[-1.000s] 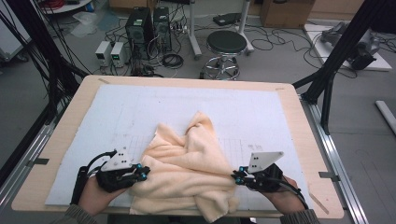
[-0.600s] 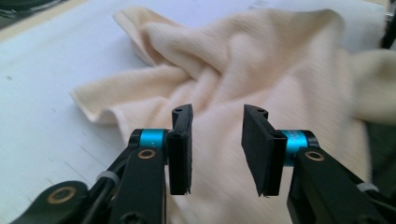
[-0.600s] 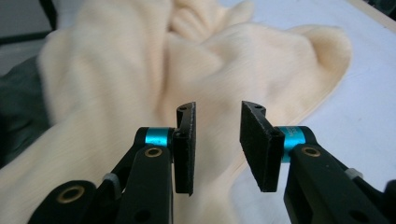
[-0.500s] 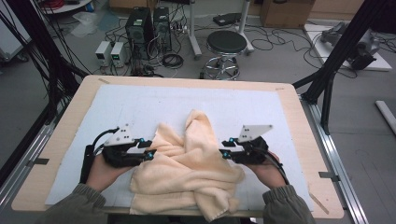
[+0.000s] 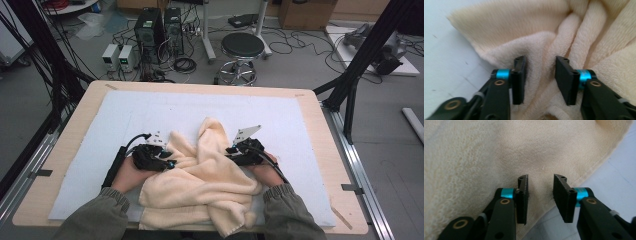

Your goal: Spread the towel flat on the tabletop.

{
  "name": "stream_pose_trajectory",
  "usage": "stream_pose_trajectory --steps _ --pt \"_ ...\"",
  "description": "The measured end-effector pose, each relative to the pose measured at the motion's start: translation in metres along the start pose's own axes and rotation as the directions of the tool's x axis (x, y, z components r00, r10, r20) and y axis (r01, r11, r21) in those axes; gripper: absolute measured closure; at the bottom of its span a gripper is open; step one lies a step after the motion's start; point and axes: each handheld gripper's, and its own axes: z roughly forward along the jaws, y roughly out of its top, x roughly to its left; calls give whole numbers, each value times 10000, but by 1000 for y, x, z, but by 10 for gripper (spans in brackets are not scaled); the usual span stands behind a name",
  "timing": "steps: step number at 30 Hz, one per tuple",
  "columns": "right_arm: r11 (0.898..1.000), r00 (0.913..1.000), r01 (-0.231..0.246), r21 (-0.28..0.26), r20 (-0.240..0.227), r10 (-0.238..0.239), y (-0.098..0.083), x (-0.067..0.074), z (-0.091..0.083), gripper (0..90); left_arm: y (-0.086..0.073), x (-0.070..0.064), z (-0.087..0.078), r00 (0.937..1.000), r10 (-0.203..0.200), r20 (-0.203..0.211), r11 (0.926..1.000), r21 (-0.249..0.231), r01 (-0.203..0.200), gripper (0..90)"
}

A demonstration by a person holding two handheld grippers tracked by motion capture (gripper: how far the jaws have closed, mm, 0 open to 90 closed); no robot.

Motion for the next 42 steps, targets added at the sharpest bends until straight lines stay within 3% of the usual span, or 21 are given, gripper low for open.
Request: stream_pose_trajectory --steps 2,5,7,12,15,17,18,21,22,24,26,28,30,32,35,36,39,42 --pt "10000 10000 39 61 -37 -38 1 1 -1 833 1 -2 -1 9999 37 -113 10000 33 -37 750" --pt "9993 9998 160 338 86 -163 2 3 -4 866 1 -4 -6 9990 134 -434 9997 213 -125 803" --pt "9989 9997 -20 477 228 9 0 1 -10 868 0 -3 -11 9979 91 -643 9998 160 -81 812" --pt "9990 9966 -305 332 773 279 -11 -5 -41 871 -1 4 -34 9921 -361 -1203 9979 -570 295 816" --pt "9990 9940 -372 242 1034 346 -19 -4 -63 871 -3 7 -47 9873 -820 -1359 9905 -1212 656 817" --pt "9991 9935 -396 118 1069 381 -22 0 -77 871 -4 6 -55 9823 -807 -1689 9884 -1405 570 841" --pt "9995 9923 -285 159 1212 264 -23 2 -83 871 -5 5 -59 9830 -905 -1600 9858 -1546 656 841" --pt "9992 9961 -393 36 792 389 -28 14 -92 871 -8 -1 -64 9872 -778 -1390 9872 -1491 568 841" --pt "9992 9976 -297 250 636 280 -29 18 -92 869 -10 -3 -63 9892 -710 -1282 9885 -1414 526 840" --pt "9983 9966 48 587 813 -96 -30 26 -91 856 -12 -4 -61 9917 -645 -1117 9897 -1344 492 832" --pt "9998 9964 154 108 833 -162 -28 29 -94 802 -14 -2 -59 9925 -729 -977 9883 -1406 588 800" --pt "9980 9975 172 -610 699 -130 -23 32 -98 737 -13 0 -57 9933 -848 -780 9863 -1480 726 675" --pt "9954 9983 400 -868 453 -362 -19 33 -96 661 -13 2 -52 9961 -784 -402 9876 -1397 720 561" --pt "9967 9992 386 -716 73 -382 -17 31 -87 609 -12 3 -45 9968 -668 -443 9907 -1214 610 471" --pt "9991 9994 282 -312 196 -276 -15 24 -65 539 -12 7 -30 9966 -671 -479 9948 -805 631 440" --pt "9991 9993 323 -284 217 -317 -14 21 -58 535 -12 9 -25 9968 -698 -378 9957 -631 674 444" --pt "9994 9988 351 12 354 -351 -11 15 -37 544 -13 11 -13 9978 -659 -69 9976 -237 657 575" --pt "9995 9998 105 300 -170 -100 -13 10 -22 686 -12 8 -12 9990 -447 -14 9989 -167 447 703"
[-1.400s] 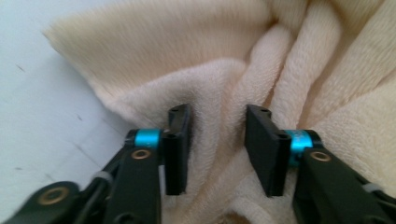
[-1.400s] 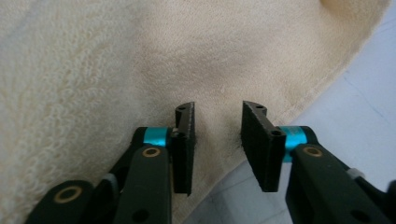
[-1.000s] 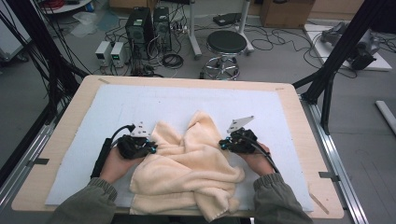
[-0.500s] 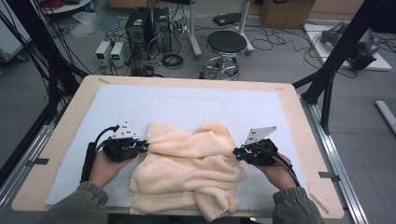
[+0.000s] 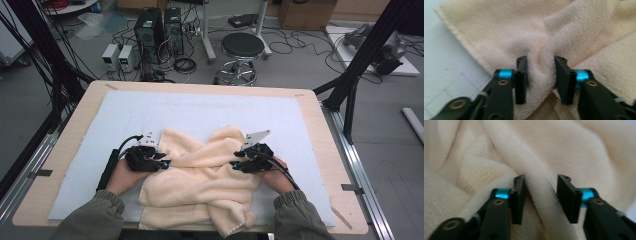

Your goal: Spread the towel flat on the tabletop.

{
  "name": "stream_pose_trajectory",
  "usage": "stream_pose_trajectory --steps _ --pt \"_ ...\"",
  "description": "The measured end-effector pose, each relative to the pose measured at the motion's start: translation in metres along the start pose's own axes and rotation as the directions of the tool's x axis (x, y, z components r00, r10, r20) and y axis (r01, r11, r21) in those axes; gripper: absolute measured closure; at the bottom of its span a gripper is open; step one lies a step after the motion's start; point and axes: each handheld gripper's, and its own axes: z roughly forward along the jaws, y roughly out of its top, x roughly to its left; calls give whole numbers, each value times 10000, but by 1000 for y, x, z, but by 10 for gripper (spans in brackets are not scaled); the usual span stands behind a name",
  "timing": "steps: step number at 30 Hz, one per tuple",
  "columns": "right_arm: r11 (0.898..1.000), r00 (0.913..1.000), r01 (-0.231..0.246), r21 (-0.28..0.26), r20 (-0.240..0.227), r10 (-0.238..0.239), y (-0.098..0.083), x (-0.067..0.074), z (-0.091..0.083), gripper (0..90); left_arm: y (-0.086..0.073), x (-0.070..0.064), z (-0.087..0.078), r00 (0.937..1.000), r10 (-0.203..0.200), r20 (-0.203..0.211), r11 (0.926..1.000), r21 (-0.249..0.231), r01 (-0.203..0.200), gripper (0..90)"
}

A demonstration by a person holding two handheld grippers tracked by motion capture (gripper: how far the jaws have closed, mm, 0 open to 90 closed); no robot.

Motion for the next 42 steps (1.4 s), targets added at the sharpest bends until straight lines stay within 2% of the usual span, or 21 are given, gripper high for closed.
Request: stream_pose_trajectory --steps 1,2,5,6,8,10,15,17,20,21,22,24,26,29,31,33,36,39,40,42 --pt "9997 9994 -244 -77 -245 242 0 -1 0 736 0 -1 -1 10000 58 -19 10000 69 -58 727" --pt "9997 9992 -226 -38 -337 225 0 -1 0 790 0 -2 -2 10000 55 -34 9999 86 -55 746" --pt "9999 9997 92 144 -239 -88 2 7 -5 831 0 -6 -8 9998 173 -124 9998 109 -171 774" --pt "9997 9993 149 203 -343 -142 3 10 -7 833 0 -8 -12 9997 203 -153 9998 71 -201 777" --pt "9990 9987 350 281 -384 -340 4 19 -14 834 -1 -14 -22 9994 317 -111 9993 -183 -319 780" --pt "9982 9972 583 133 -475 -576 6 30 -25 834 -4 -21 -34 9991 427 -38 9982 -427 -428 782" --pt "9942 9909 1057 -185 -821 -1069 2 67 -45 834 -16 -42 -60 9979 609 224 9956 -722 -592 786" --pt "9936 9872 1081 -325 -1146 -1112 -3 81 -50 833 -21 -52 -68 9963 747 430 9953 -649 -718 788" --pt "9952 9808 869 -455 -1711 -934 -10 96 -55 817 -32 -64 -79 9922 849 914 9950 -610 -795 787" --pt "9949 9783 853 -537 -1847 -938 -11 100 -58 782 -34 -65 -82 9899 887 1105 9949 -580 -827 782" --pt "9942 9796 857 -645 -1766 -959 -11 101 -61 732 -35 -66 -85 9880 922 1237 9945 -611 -851 772" --pt "9920 9822 781 -993 -1626 -936 -7 99 -71 693 -33 -62 -91 9894 881 1155 9940 -745 -798 714" --pt "9890 9900 642 -1335 -1162 -799 -2 92 -79 658 -28 -53 -94 9925 686 1016 9932 -1005 -584 648" --pt "9841 9968 418 -1729 -600 -529 7 73 -83 638 -20 -38 -93 9949 185 995 9891 -1472 -37 619" --pt "9836 9989 289 -1778 -313 -350 10 60 -79 629 -16 -29 -87 9970 -25 774 9875 -1569 146 614" --pt "9871 9998 208 -1585 62 -201 11 46 -67 615 -14 -22 -77 9978 -283 595 9873 -1543 372 606" --pt "9943 9992 -260 -1035 261 289 7 28 -47 599 -14 -13 -60 9974 -677 258 9883 -1351 706 605" --pt "9969 9977 -462 -635 456 492 0 17 -30 596 -17 -7 -47 9967 -737 -334 9912 -1129 695 594" --pt "9977 9973 -506 -447 515 529 -3 15 -26 583 -18 -4 -45 9949 -831 -576 9903 -1162 760 581" --pt "9985 9964 -536 -100 645 541 -8 12 -17 577 -20 1 -46 9891 -1167 -898 9819 -1602 1013 559"
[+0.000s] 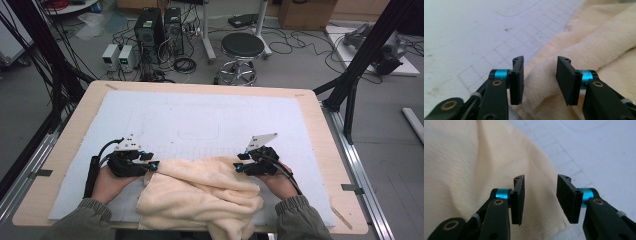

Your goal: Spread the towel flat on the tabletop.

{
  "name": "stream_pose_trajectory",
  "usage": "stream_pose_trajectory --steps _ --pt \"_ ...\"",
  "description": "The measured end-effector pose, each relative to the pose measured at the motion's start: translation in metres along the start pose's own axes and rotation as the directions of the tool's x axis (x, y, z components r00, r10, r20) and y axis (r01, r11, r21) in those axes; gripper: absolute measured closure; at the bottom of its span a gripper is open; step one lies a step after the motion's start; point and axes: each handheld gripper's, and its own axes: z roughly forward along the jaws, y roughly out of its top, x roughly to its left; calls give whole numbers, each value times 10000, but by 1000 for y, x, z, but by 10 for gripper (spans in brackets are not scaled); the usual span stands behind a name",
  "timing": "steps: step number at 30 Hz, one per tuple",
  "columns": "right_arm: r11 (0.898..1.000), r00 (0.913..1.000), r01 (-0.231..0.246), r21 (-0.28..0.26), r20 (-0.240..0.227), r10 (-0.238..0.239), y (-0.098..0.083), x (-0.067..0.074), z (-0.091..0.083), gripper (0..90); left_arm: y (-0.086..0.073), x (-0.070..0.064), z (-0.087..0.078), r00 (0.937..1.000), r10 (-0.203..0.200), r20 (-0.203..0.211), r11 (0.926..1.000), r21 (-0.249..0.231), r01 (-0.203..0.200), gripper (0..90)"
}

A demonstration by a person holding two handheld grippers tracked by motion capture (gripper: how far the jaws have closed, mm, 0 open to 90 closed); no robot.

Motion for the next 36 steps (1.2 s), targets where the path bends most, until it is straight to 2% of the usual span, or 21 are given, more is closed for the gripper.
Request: stream_pose_trajectory --steps 3,8,10,14,16,18,19,21,22,26,30,31,33,34,36 --pt "9996 9999 -113 271 -20 113 -6 -3 6 579 0 7 -6 9993 -379 -64 9984 -413 376 568" --pt "9999 10000 -27 152 -24 27 -7 -1 7 571 0 10 -7 9981 -605 -70 9963 -615 600 577" --pt "9999 10000 53 142 41 -54 -7 0 7 568 0 11 -1 9978 -660 -19 9974 -280 660 597" --pt "10000 10000 -9 34 32 9 -9 0 7 609 -3 11 12 9963 -723 460 9950 721 688 620" --pt "10000 10000 5 38 30 -6 -9 -1 7 688 -4 9 16 9961 -548 690 9932 1068 472 626" --pt "9999 9999 138 92 0 -138 -9 -1 6 812 -4 5 17 9959 -273 859 9930 1168 171 664" --pt "9998 9998 174 109 -50 -174 -8 -2 6 834 -4 4 17 9961 -103 872 9933 1157 1 678" --pt "9998 9998 184 106 -10 -184 -7 -3 6 849 -3 4 16 9966 -106 816 9941 1088 17 710" --pt "9997 9996 224 76 154 -225 -6 -4 4 852 -3 4 16 9969 -97 786 9950 999 18 715" --pt "9993 9974 -17 -379 717 44 -2 -11 -8 857 1 7 14 9957 -296 879 9985 484 254 711" --pt "9931 9891 -533 -1041 1311 668 1 -24 -26 855 11 4 14 9945 -119 1040 9999 59 114 684" --pt "9921 9873 -729 -1023 1337 863 1 -26 -26 844 14 2 15 9939 -64 1102 10000 -16 66 671" --pt "9924 9868 -984 -741 1213 1069 -2 -29 -22 761 19 0 17 9940 8 1092 9999 -167 11 660" --pt "9935 9866 -973 -589 1258 1041 -3 -28 -19 721 20 -1 19 9936 -11 1130 9999 -166 30 650" --pt "9944 9892 -835 -651 1148 905 -3 -25 -16 689 21 -2 24 9932 -5 1168 10000 61 -2 643"
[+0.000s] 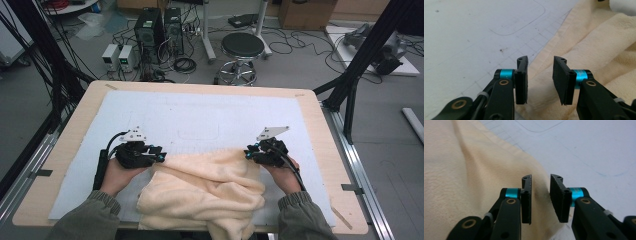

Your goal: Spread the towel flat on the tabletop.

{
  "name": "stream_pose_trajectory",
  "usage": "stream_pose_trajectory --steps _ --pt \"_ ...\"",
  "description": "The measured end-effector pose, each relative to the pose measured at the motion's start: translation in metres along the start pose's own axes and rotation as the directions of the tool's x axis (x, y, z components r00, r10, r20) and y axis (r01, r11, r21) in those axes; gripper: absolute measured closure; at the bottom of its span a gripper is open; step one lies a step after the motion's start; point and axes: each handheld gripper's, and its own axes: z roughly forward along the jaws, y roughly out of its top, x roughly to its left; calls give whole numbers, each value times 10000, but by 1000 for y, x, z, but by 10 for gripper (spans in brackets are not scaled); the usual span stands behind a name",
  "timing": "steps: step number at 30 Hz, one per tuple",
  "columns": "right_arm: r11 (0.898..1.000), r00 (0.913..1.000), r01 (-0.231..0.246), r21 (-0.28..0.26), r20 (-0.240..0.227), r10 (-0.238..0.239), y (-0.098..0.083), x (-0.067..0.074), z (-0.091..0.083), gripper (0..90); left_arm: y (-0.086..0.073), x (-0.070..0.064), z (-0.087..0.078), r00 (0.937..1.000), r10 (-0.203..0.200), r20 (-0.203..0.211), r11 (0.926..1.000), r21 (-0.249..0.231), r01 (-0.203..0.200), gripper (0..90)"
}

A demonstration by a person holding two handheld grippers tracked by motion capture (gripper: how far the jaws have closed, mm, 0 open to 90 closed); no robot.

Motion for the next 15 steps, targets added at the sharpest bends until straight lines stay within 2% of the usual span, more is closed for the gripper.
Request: stream_pose_trajectory --steps 1,4,6,8,10,13,15 --pt "10000 9999 57 0 -106 -57 1 2 1 676 0 0 2 10000 12 75 9998 188 -14 644" --pt "9992 9981 405 -22 -461 -405 3 10 3 628 -3 -2 9 9977 60 674 9956 929 -122 677" --pt "9980 9930 634 -81 -993 -639 4 19 4 620 -7 -8 8 9955 239 913 9933 1104 -340 700" --pt "9942 9854 1075 7 -1325 -1065 3 30 5 621 -11 -14 3 9925 459 1130 9910 1198 -594 717" --pt "9907 9794 1353 110 -1527 -1320 0 39 6 621 -16 -19 -1 9906 474 1284 9904 1227 -633 720" --pt "9883 9778 1517 166 -1491 -1476 -6 45 5 620 -22 -23 -8 9885 439 1447 9918 1124 -605 719" --pt "9904 9831 1382 -67 -1205 -1380 -8 44 1 626 -23 -26 -9 9883 472 1448 9914 1143 -641 718"
